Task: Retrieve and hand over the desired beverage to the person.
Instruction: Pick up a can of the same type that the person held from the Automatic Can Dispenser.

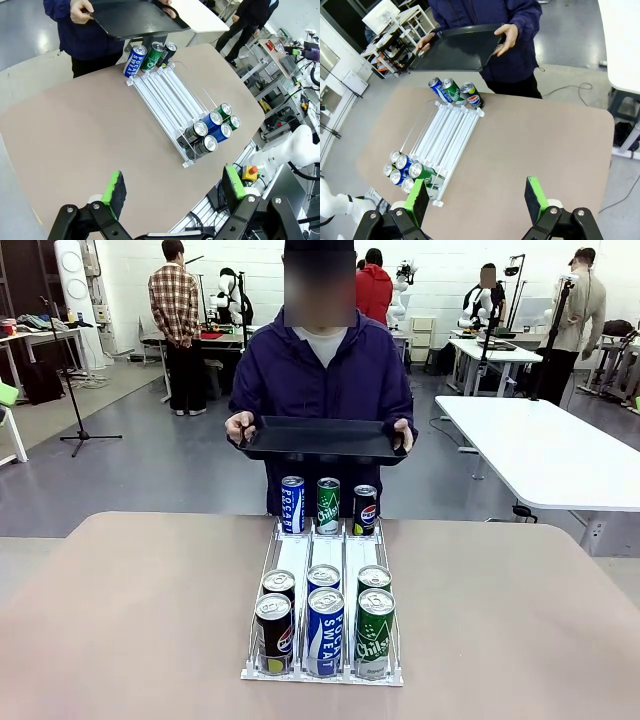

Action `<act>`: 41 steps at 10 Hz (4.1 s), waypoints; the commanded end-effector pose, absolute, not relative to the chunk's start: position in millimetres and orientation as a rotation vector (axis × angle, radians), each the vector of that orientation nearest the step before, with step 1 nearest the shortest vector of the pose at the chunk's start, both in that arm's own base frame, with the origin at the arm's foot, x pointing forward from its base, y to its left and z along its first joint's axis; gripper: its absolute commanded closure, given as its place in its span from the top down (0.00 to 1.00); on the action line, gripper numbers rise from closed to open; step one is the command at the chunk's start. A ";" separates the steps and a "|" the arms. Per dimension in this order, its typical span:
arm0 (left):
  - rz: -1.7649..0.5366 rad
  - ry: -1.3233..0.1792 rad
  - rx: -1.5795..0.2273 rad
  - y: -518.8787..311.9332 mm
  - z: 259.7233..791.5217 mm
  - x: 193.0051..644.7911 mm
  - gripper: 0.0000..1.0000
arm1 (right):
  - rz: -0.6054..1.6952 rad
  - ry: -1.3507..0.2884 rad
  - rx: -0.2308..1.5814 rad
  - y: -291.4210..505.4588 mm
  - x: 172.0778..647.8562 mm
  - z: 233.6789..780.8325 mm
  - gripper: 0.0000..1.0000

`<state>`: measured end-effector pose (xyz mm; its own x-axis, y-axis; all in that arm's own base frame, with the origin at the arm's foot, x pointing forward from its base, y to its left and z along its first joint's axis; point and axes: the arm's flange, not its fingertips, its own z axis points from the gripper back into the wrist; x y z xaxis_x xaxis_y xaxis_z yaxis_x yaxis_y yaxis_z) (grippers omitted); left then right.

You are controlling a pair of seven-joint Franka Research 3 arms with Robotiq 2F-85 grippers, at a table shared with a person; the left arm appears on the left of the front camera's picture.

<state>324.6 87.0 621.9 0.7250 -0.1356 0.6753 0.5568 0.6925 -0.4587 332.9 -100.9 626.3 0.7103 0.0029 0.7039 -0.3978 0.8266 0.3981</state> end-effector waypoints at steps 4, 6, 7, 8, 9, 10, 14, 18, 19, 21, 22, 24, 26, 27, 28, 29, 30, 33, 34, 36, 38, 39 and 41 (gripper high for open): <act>-0.442 -0.667 -0.716 88.4 622.1 326.1 1.00 | 0.248 -0.766 0.593 -100.8 333.5 626.4 1.00; -0.442 -0.667 -0.716 88.4 622.1 326.1 1.00 | 0.248 -0.766 0.593 -100.8 333.5 626.4 1.00; -0.442 -0.667 -0.716 88.4 622.1 326.1 1.00 | 0.248 -0.766 0.593 -100.8 333.5 626.4 1.00; -0.442 -0.667 -0.716 88.4 622.1 326.1 1.00 | 0.248 -0.766 0.593 -100.8 333.5 626.4 1.00; -0.442 -0.667 -0.716 88.4 622.1 326.1 1.00 | 0.248 -0.766 0.593 -100.8 333.5 626.4 1.00; -0.442 -0.667 -0.716 88.4 622.1 326.1 1.00 | 0.248 -0.766 0.593 -100.8 333.5 626.4 1.00; -0.442 -0.667 -0.716 88.4 622.1 326.1 1.00 | 0.248 -0.766 0.593 -100.8 333.5 626.4 1.00; -0.442 -0.667 -0.716 88.4 622.1 326.1 1.00 | 0.248 -0.766 0.593 -100.8 333.5 626.4 1.00; -0.442 -0.667 -0.716 88.4 622.1 326.1 1.00 | 0.248 -0.766 0.593 -100.8 333.5 626.4 1.00; -0.442 -0.667 -0.716 88.4 622.1 326.1 1.00 | 0.248 -0.766 0.593 -100.8 333.5 626.4 1.00; -0.442 -0.667 -0.716 88.4 622.1 326.1 1.00 | 0.248 -0.766 0.593 -100.8 333.5 626.4 1.00; -0.442 -0.667 -0.716 88.4 622.1 326.1 1.00 | 0.248 -0.766 0.593 -100.8 333.5 626.4 1.00; -0.442 -0.667 -0.716 88.4 622.1 326.1 1.00 | 0.248 -0.766 0.593 -100.8 333.5 626.4 1.00; -0.442 -0.667 -0.716 88.4 622.1 326.1 1.00 | 0.248 -0.766 0.593 -100.8 333.5 626.4 1.00; -0.442 -0.667 -0.716 88.4 622.1 326.1 1.00 | 0.248 -0.766 0.593 -100.8 333.5 626.4 1.00; -0.442 -0.667 -0.716 88.4 622.1 326.1 1.00 | 0.248 -0.766 0.593 -100.8 333.5 626.4 1.00; -0.442 -0.667 -0.716 88.4 622.1 326.1 1.00 | 0.248 -0.766 0.593 -100.8 333.5 626.4 1.00; -0.442 -0.667 -0.716 88.4 622.1 326.1 1.00 | 0.248 -0.766 0.593 -100.8 333.5 626.4 1.00; -0.442 -0.667 -0.716 88.4 622.1 326.1 1.00 | 0.248 -0.766 0.593 -100.8 333.5 626.4 1.00; -0.442 -0.667 -0.716 88.4 622.1 326.1 1.00 | 0.248 -0.766 0.593 -100.8 333.5 626.4 1.00; -0.442 -0.667 -0.716 88.4 622.1 326.1 1.00 | 0.248 -0.766 0.593 -100.8 333.5 626.4 1.00; -0.442 -0.667 -0.716 88.4 622.1 326.1 1.00 | 0.248 -0.766 0.593 -100.8 333.5 626.4 1.00; -0.442 -0.667 -0.716 88.4 622.1 326.1 1.00 | 0.248 -0.766 0.593 -100.8 333.5 626.4 1.00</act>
<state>324.9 87.4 621.7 0.7235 -0.1375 0.6764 0.5587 0.6921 -0.4569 332.9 -100.9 626.3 0.7103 0.0029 0.7039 -0.3978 0.8266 0.3981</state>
